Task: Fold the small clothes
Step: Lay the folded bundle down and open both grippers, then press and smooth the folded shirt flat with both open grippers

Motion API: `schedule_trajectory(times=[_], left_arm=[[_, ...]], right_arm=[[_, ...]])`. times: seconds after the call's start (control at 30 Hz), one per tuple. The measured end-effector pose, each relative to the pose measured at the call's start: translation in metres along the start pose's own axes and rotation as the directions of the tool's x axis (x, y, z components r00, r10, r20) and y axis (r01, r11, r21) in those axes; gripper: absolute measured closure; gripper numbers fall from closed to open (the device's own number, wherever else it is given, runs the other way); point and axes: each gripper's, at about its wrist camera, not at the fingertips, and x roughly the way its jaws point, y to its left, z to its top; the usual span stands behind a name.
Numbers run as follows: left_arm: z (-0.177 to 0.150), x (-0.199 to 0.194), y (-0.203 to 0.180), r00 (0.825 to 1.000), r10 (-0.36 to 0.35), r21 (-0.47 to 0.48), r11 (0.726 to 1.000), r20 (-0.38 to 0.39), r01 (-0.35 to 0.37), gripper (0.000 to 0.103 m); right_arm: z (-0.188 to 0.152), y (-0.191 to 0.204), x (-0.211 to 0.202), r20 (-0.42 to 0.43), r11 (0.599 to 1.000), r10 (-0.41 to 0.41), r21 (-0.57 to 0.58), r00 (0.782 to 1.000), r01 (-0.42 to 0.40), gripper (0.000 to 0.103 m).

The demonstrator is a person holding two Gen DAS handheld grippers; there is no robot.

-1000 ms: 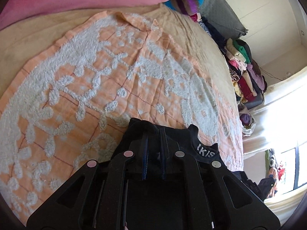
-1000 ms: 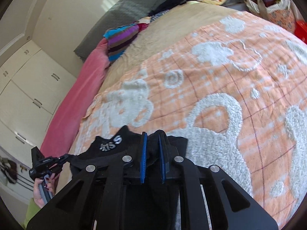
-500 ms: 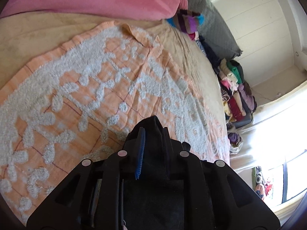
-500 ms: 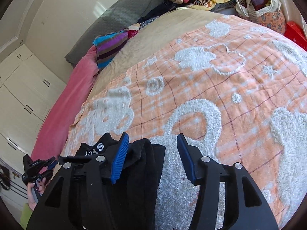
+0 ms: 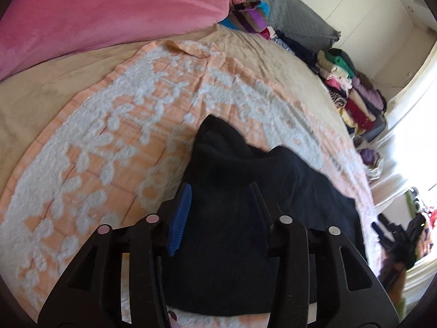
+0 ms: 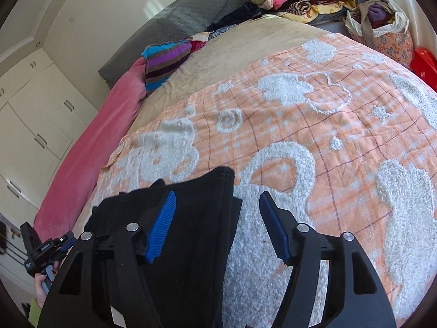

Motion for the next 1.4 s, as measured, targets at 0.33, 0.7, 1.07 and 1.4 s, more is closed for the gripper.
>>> schedule_trajectory(times=[0.33, 0.7, 1.07, 1.4], left_arm=[[-0.028, 0.022, 0.026, 0.995, 0.013, -0.038, 0.999, -0.096, -0.017, 0.042], [-0.031, 0.009, 0.005, 0.997, 0.027, 0.067, 0.998, -0.078, -0.022, 0.096], [-0.042, 0.017, 0.020, 0.992, 0.053, 0.086, 0.995, -0.117, -0.043, 0.086], [-0.015, -0.022, 0.015, 0.998, 0.067, 0.095, 0.993, -0.005, -0.066, 0.075]], right_arm=[[-0.028, 0.024, -0.001, -0.112, 0.998, 0.013, -0.064, 0.994, -0.020, 0.040], [-0.061, 0.021, 0.000, -0.213, 0.998, 0.002, -0.056, 0.977, -0.014, 0.062], [-0.084, 0.014, 0.005, -0.277, 0.989, -0.133, -0.098, 0.952, 0.110, 0.086], [-0.059, 0.061, -0.041, 0.038, 0.966, -0.050, -0.251, 0.998, 0.058, 0.054]])
